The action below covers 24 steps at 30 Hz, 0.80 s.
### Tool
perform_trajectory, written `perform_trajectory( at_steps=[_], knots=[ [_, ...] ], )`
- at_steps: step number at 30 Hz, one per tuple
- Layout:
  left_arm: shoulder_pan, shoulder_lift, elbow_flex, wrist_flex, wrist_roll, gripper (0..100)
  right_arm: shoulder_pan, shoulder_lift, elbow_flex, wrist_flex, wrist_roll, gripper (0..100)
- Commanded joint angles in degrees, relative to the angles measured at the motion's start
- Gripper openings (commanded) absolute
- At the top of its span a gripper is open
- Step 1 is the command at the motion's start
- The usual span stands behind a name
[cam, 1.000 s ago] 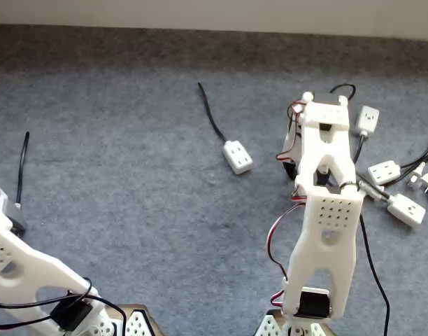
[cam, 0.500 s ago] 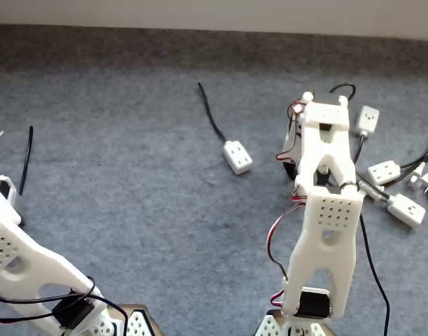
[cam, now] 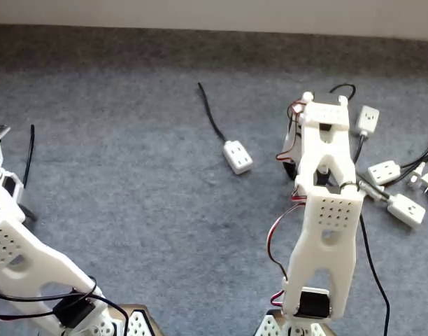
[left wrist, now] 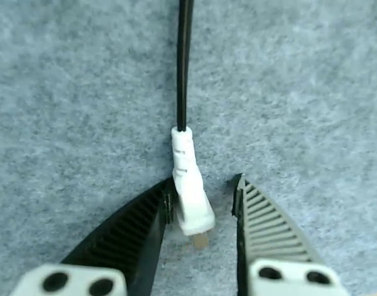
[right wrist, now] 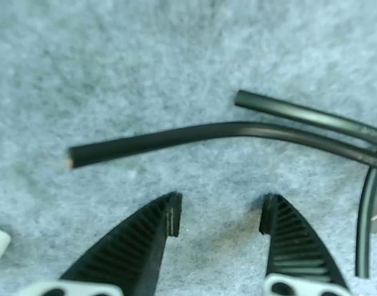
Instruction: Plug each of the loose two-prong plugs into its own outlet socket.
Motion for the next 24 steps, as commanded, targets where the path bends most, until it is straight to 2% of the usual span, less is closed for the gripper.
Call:
perform_trajectory(
  at_steps=[1, 24],
  knots=[
    [2.4, -1.1, -0.5, 0.4, 0.4, 18, -2.4, 0.8, 0.2, -0.8, 1.3, 22.1],
    [-0.9, -0.7, -4.0, -1.3, 2.0, 18, -2.4, 0.8, 0.2, -0.8, 1.3, 22.1]
  ],
)
